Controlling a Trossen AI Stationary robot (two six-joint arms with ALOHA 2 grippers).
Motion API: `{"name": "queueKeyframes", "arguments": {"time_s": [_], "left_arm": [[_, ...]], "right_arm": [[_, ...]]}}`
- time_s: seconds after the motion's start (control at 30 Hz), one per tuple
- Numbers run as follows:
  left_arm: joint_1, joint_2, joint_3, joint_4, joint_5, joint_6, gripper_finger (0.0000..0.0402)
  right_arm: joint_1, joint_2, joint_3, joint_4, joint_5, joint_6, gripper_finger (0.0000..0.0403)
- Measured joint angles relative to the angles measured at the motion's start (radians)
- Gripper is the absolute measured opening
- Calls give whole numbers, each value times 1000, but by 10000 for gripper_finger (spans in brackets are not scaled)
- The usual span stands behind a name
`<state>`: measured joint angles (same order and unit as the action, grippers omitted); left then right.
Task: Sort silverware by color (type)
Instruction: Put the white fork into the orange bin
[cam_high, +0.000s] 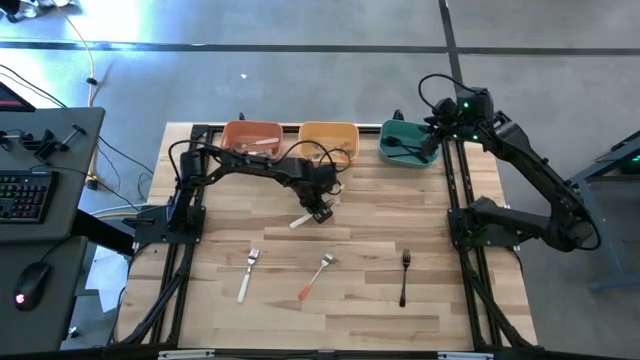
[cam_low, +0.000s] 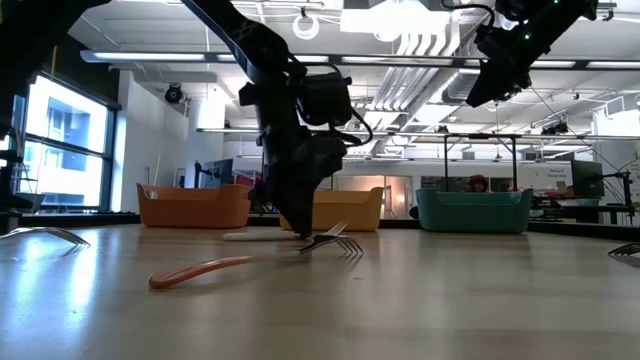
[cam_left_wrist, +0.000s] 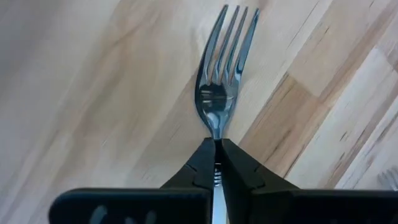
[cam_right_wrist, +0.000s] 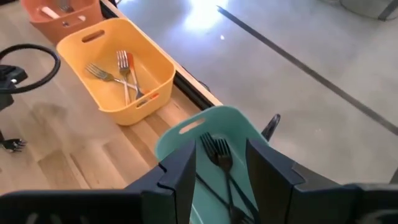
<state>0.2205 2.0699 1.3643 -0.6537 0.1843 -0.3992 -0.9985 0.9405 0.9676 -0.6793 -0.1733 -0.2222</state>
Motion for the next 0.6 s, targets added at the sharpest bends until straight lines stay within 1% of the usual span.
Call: {"name": "queueKeyframes", "arguments": {"time_s": [0.13, 0.2, 0.33, 0.53, 0.6], "left_arm": [[17, -51, -8, -43, -25, -8, 0], [27, -87, -6, -50, -39, 1, 2], [49, -155, -4, -134, -41, 40, 2], [75, -287, -3, -240, -57, 62, 2], [86, -339, -3, -281, -82, 66, 1]], "right_arm": [[0, 0, 0, 4, -3, -30, 121], [0, 0, 0, 3, -3, -25, 121], [0, -1, 0, 3, -3, 7, 121], [0, -1, 0, 4, -3, 39, 121], [0, -1, 0, 3, -3, 39, 121]]}}
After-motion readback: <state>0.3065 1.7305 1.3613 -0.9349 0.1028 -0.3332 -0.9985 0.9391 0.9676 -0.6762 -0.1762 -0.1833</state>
